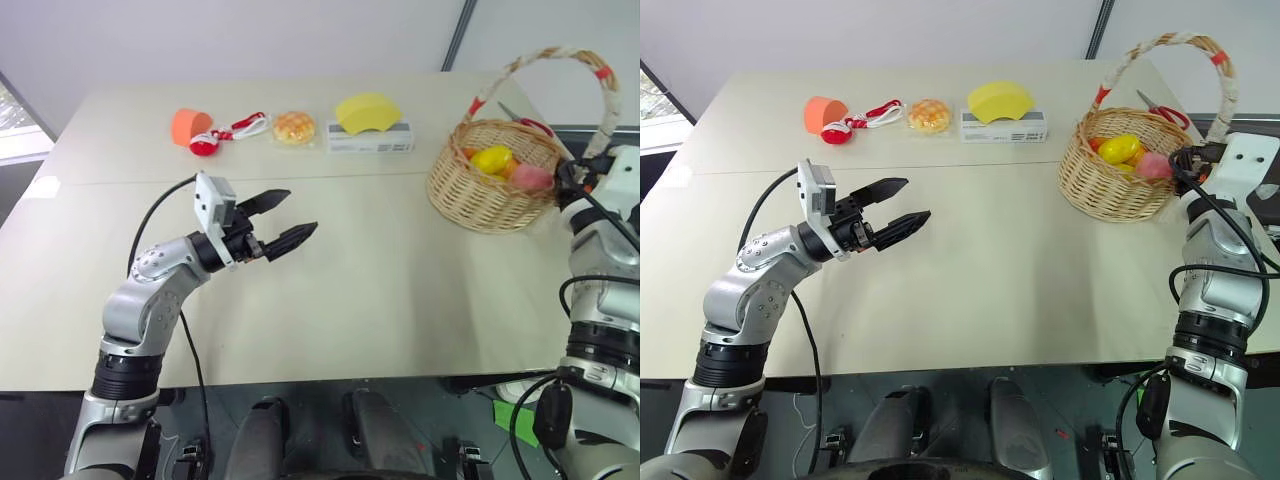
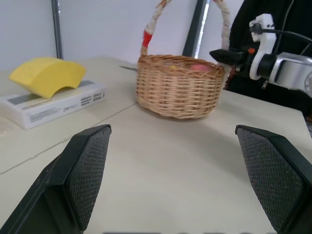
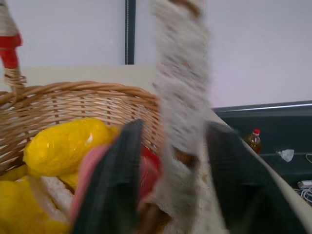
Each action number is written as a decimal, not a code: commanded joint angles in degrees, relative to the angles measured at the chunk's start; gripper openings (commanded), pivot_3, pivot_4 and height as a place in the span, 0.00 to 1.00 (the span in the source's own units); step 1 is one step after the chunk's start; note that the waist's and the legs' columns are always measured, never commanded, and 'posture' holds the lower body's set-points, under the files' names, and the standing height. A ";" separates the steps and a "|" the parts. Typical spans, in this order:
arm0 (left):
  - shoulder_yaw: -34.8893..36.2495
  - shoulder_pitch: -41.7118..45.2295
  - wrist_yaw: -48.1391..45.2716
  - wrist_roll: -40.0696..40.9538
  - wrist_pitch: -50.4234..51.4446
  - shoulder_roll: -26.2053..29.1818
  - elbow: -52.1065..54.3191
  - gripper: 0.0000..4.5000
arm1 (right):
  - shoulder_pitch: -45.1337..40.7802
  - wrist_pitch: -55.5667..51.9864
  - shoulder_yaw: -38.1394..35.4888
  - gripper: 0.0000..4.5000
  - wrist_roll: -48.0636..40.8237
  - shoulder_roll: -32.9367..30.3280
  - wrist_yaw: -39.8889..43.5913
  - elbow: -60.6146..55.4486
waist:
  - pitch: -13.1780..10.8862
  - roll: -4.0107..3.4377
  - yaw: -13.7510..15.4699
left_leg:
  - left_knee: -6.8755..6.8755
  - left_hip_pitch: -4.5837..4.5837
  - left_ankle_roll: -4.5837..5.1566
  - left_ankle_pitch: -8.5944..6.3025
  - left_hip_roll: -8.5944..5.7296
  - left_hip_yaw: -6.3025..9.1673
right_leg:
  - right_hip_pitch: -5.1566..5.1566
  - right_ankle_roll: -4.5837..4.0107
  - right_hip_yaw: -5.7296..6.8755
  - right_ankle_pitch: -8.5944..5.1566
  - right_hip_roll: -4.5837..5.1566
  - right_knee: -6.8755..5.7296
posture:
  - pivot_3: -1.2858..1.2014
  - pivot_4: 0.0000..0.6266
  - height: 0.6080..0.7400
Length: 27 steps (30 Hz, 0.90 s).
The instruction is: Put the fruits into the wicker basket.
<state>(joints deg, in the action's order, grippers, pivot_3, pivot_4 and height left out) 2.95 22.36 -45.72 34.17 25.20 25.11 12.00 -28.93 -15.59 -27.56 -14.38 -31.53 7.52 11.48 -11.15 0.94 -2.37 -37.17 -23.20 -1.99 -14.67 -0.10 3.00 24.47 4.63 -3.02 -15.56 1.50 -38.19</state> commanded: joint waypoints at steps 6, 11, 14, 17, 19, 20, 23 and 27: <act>5.95 -3.85 1.34 -2.30 -3.00 4.24 -0.24 0.98 | 10.28 0.42 -3.87 0.66 -4.09 -3.99 6.75 -14.66 | 0.01 -0.01 0.31 | 0.00 -0.05 0.00 0.00 0.00 0.07 | 0.00 0.00 0.01 0.00 0.06 0.04 | 0.52 0.24 1.00; 8.32 -9.30 1.68 -5.00 -4.88 7.46 -1.72 0.98 | 17.90 -0.37 1.78 0.66 -9.01 -6.78 20.92 -23.07 | 0.03 -0.04 -0.27 | 0.02 0.12 0.01 -0.01 0.04 0.12 | -0.08 0.01 -0.01 0.00 0.01 0.04 | 0.52 0.24 1.00; 9.81 -11.74 2.78 -5.35 -6.30 7.10 -2.39 0.98 | 21.41 -3.07 11.50 0.66 -9.96 -7.95 29.08 -28.87 | 0.03 -0.04 -0.22 | 0.04 0.30 0.01 -0.01 0.13 0.16 | -0.25 0.00 -0.03 0.00 -0.04 0.04 | 0.52 0.24 1.00; 10.40 -12.51 5.13 -6.26 -7.14 5.96 -3.31 0.98 | 20.14 -3.61 19.08 0.66 -8.51 -6.65 32.44 -27.85 | 0.02 -0.03 -0.02 | 0.05 0.65 0.01 -0.01 0.17 0.21 | -0.65 -0.01 0.02 -0.02 -0.05 0.10 | 0.52 0.24 1.00; 10.21 -13.03 6.04 -6.80 -7.39 5.47 -3.40 0.98 | 17.30 -1.82 21.84 0.66 -6.76 -4.62 32.15 -24.32 | 0.01 -0.02 0.03 | 0.06 0.83 0.02 -0.02 0.15 0.25 | -0.92 -0.01 0.06 -0.03 -0.03 0.22 | 0.52 0.24 1.00; 10.16 -13.26 6.45 -6.90 -7.27 5.29 -3.28 0.98 | 16.19 -1.47 22.56 0.66 -6.56 -3.63 32.09 -23.01 | 0.01 -0.02 0.05 | 0.06 0.82 0.02 -0.02 0.12 0.26 | -0.91 0.00 0.06 -0.03 0.00 0.22 | 0.52 0.24 1.00; 10.02 -13.72 7.76 -7.24 -6.98 4.70 -3.01 0.98 | 13.79 0.26 24.53 0.66 -5.32 -1.43 32.62 -19.50 | 0.02 -0.01 0.17 | 0.05 0.80 0.04 -0.04 0.05 0.28 | -0.92 0.01 0.05 -0.03 0.08 0.24 | 0.52 0.24 1.00; 9.63 -14.14 8.16 -8.15 -7.59 4.05 -2.87 0.98 | 12.11 2.44 25.48 0.66 -3.87 0.05 33.14 -15.88 | 0.01 -0.01 0.29 | 0.07 0.79 0.05 -0.05 0.06 0.31 | -0.92 0.01 0.07 -0.03 0.09 0.26 | 0.52 0.24 1.00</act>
